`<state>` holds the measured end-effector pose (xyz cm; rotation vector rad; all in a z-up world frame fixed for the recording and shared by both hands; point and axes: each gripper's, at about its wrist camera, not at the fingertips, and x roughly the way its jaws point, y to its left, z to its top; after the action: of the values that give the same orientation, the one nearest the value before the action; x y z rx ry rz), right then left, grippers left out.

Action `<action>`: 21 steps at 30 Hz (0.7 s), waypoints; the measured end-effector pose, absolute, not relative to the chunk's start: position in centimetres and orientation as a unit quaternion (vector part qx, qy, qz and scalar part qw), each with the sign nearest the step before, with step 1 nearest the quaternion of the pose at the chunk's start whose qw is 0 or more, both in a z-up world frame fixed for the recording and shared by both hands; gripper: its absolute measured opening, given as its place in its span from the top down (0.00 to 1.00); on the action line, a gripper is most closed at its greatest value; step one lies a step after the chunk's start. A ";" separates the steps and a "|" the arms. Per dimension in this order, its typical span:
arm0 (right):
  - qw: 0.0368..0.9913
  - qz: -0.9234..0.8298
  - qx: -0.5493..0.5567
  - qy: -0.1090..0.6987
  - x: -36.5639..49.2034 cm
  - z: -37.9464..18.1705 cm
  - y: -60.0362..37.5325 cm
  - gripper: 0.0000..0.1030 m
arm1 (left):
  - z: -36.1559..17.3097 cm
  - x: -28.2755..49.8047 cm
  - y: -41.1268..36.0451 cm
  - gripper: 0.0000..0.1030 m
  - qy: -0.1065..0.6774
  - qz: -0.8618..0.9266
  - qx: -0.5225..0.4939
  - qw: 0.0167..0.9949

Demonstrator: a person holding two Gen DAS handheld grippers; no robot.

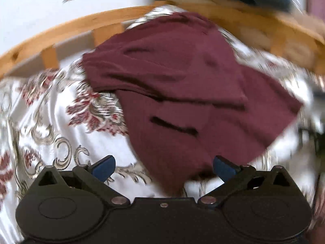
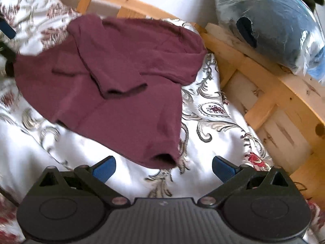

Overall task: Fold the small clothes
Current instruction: 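Grasp the shirt hem with both grippers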

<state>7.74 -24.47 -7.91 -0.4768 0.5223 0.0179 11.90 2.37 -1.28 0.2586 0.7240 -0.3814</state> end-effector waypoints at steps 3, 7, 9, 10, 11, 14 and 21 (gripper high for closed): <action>0.939 0.007 -0.225 0.260 7.9 -8.3 -24.6 0.00 | -3.1 10.8 0.9 0.01 0.349 -0.195 0.204 0.894; 0.941 0.005 -0.216 0.262 8.3 -8.6 -24.6 0.00 | -5.3 10.8 -0.4 0.00 0.339 -0.168 0.279 0.883; 0.941 0.004 -0.218 0.259 8.3 -8.7 -24.5 0.00 | -5.4 10.8 -0.7 0.00 0.322 -0.158 0.286 0.889; 0.940 0.003 -0.221 0.258 8.4 -8.7 -24.5 0.00 | -5.5 11.0 -0.8 0.00 0.312 -0.149 0.294 0.891; 0.940 0.002 -0.225 0.257 8.4 -8.8 -24.4 0.00 | -5.6 11.1 -1.1 0.00 0.304 -0.142 0.304 0.892; 0.936 -0.005 -0.251 0.248 8.4 -9.0 -24.1 0.00 | -5.9 11.3 -1.8 0.00 0.280 -0.134 0.325 0.894; 0.895 -0.057 -0.382 0.222 9.1 -9.8 -24.5 0.00 | -6.7 10.9 -2.6 0.40 0.228 -0.106 0.403 0.880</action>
<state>9.11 -24.53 -9.83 -0.7918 0.4598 -0.1173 10.93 -2.60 -6.69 0.8408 0.4760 -0.2219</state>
